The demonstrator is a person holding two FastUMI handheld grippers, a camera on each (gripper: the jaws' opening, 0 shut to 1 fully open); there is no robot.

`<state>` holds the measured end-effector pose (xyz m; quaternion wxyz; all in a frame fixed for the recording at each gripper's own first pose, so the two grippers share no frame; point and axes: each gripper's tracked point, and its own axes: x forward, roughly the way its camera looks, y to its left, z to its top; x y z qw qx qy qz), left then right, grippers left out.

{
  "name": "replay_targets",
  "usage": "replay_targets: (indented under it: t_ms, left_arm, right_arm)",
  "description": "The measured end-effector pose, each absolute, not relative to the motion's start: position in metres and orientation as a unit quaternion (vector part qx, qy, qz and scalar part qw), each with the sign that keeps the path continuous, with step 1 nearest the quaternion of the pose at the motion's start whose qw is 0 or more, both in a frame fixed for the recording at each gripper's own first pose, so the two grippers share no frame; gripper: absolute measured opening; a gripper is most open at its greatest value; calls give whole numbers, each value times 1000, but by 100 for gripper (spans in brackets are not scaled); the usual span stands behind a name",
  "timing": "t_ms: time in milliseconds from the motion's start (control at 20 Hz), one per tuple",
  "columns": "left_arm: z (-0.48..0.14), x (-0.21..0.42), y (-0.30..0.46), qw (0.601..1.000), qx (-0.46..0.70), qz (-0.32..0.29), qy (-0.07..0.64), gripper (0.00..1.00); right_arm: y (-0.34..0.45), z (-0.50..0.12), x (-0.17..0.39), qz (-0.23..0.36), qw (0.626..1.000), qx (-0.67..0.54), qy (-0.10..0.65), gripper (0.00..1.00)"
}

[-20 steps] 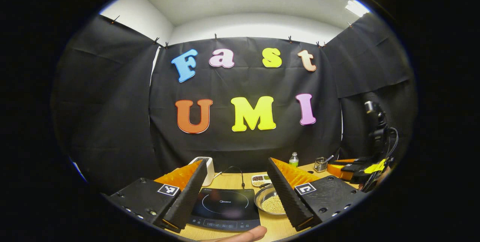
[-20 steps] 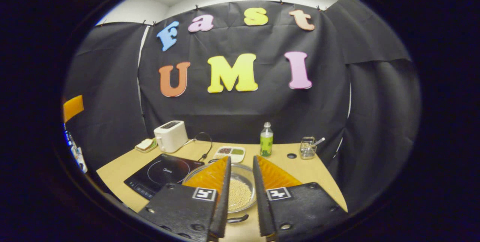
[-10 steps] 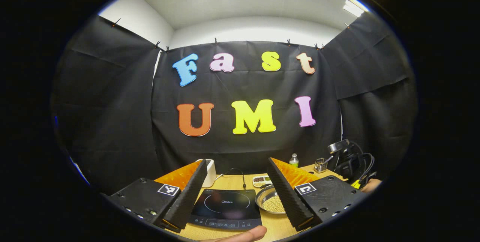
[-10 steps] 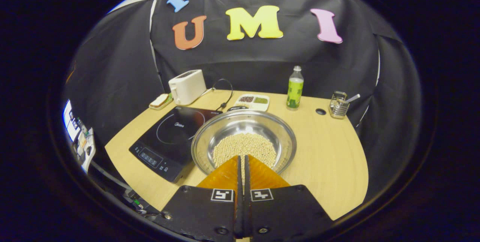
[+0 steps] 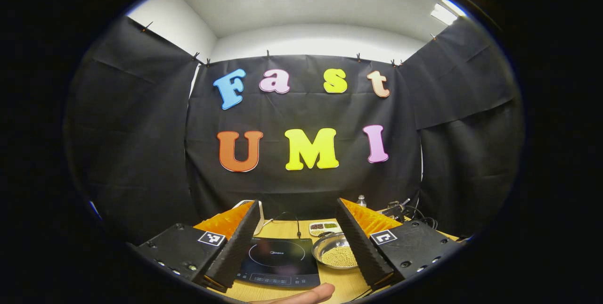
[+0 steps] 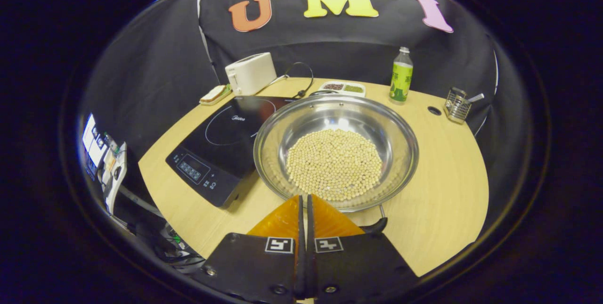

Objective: First push the handle of the pot to place it horizontally, then grasp the pot with both hands and set it on the induction cooktop.

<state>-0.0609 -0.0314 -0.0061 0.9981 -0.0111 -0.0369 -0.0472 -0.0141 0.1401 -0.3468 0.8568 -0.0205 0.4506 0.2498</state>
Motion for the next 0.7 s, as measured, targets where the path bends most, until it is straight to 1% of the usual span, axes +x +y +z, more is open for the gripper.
replay_targets:
  t_ms: [150,200,300,350,400,450,500,550,700]
  left_arm:
    - [-13,-57,-27,999,-12,-43,-23,96]
    - [-14,-55,-27,999,-13,-43,-22,96]
    - [-15,-53,-22,999,-16,-37,-19,96]
    - [-16,-53,-21,999,-19,-36,-17,96]
    - [-16,-51,-21,999,-20,-35,-17,96]
    - [-17,-51,-20,999,-21,-32,-15,96]
    - [-17,-52,-18,999,-21,-27,-13,96]
    - [-17,-51,-16,999,-19,-24,-11,96]
    - [-13,-54,-15,999,-21,-22,-14,96]
  right_arm:
    - [135,-349,-18,248,856,-18,454,4]
    - [134,-350,-18,248,855,-19,455,1]
    - [132,-353,-21,249,851,-20,462,1]
    - [131,-354,-23,250,850,-22,464,4]
    - [131,-355,-23,250,848,-25,467,1]
    - [129,-356,-25,250,846,-29,470,1]
    - [129,-357,-27,250,844,-32,474,4]
    - [129,-361,-30,252,839,-36,481,1]
    - [126,-371,-39,251,829,-31,499,1]
